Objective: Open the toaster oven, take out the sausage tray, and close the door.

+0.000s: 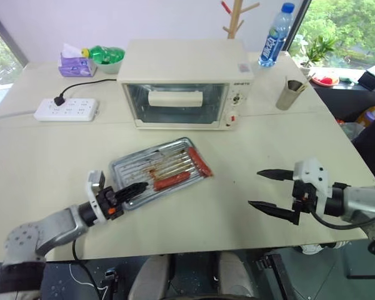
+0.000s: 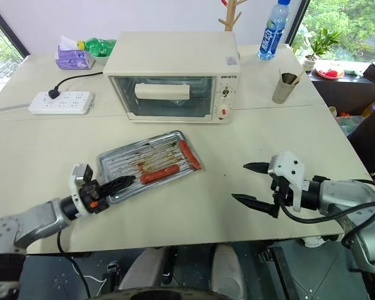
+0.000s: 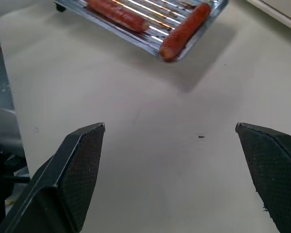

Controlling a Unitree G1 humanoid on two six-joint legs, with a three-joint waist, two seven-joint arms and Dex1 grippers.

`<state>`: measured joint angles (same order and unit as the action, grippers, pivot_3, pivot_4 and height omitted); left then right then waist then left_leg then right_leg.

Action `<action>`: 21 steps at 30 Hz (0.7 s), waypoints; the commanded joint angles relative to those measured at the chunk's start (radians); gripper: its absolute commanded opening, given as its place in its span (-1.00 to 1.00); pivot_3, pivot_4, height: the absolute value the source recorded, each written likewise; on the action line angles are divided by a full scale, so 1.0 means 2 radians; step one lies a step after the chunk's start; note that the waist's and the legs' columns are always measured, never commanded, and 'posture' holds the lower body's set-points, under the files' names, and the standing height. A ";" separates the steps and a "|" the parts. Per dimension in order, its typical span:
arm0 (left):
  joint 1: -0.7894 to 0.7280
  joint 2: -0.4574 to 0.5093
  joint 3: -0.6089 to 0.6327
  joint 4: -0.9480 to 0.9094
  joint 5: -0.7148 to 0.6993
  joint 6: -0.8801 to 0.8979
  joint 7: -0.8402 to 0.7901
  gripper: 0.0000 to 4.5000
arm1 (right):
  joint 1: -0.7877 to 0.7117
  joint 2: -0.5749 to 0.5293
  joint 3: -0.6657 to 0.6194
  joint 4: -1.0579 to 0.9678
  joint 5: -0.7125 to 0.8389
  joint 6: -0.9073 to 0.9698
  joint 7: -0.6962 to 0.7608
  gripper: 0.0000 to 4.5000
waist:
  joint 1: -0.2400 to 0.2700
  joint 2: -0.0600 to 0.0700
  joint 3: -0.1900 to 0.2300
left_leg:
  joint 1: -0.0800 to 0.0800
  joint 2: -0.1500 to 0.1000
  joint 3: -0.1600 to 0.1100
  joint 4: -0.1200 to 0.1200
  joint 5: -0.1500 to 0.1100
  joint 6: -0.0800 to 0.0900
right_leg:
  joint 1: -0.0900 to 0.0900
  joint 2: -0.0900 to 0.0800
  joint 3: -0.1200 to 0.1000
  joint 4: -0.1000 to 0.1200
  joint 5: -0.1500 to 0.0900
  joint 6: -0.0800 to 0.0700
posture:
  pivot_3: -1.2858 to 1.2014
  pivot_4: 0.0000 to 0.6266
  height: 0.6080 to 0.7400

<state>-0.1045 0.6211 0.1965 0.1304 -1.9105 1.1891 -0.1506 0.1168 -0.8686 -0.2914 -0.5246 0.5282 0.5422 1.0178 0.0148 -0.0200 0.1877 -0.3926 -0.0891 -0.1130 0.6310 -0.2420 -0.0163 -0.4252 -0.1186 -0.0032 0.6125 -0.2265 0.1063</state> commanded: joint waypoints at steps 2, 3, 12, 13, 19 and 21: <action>-0.064 -0.005 -0.025 0.043 0.040 0.037 -0.044 -1.00 | 0.024 -0.004 -0.043 -0.038 0.012 0.009 -0.019 0.97 | -0.001 0.000 0.000 | 0.000 0.000 0.000 0.000 0.000 0.000 | 0.000 0.000 0.000 0.000 0.000 0.000 | 0.03 -0.52 1.00; -0.080 -0.007 -0.033 0.055 0.055 0.048 -0.055 -1.00 | 0.032 -0.003 -0.051 -0.043 0.013 0.012 -0.023 0.97 | 0.000 0.000 0.000 | 0.000 0.000 0.000 0.000 0.000 0.000 | 0.000 0.000 0.000 0.000 0.000 0.000 | 0.03 -0.52 1.00; -0.160 -0.017 -0.058 0.116 0.190 0.105 -0.159 -1.00 | 0.063 0.001 -0.075 -0.070 0.020 0.020 -0.044 0.97 | 0.001 0.000 0.000 | 0.000 0.000 0.000 0.000 0.000 0.000 | 0.000 0.000 0.000 0.000 0.000 0.000 | 0.03 -0.52 1.00; -0.167 -0.020 -0.057 0.122 0.203 0.108 -0.167 -1.00 | 0.065 0.001 -0.075 -0.071 0.020 0.019 -0.046 0.97 | 0.001 0.000 0.000 | 0.000 0.000 0.000 0.000 0.000 0.000 | 0.000 0.000 0.000 0.000 0.000 0.000 | 0.03 -0.52 1.00; -0.196 -0.025 -0.050 0.143 0.271 0.125 -0.209 -1.00 | 0.064 0.006 -0.071 -0.074 0.024 0.018 -0.060 0.97 | 0.004 0.000 0.000 | 0.000 0.000 0.000 0.000 0.000 0.000 | 0.001 0.000 0.000 0.000 0.000 0.001 | 0.03 -0.52 1.00; -0.202 -0.027 -0.048 0.147 0.289 0.129 -0.219 -1.00 | 0.064 0.007 -0.067 -0.075 0.024 0.017 -0.063 0.97 | 0.004 0.000 0.000 | 0.000 0.000 0.000 0.000 0.000 0.000 | 0.001 0.000 0.000 0.000 0.000 0.001 | 0.03 -0.52 1.00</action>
<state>-0.4935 0.5716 0.0903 0.4139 -1.3712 1.4389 -0.5639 0.2483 -0.8606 -0.4104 -0.6421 0.5634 0.5868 0.8992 0.0225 -0.0198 0.1876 -0.3922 -0.0893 -0.1127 0.6314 -0.2416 -0.0164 -0.4242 -0.1188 -0.0035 0.6128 -0.2259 0.1076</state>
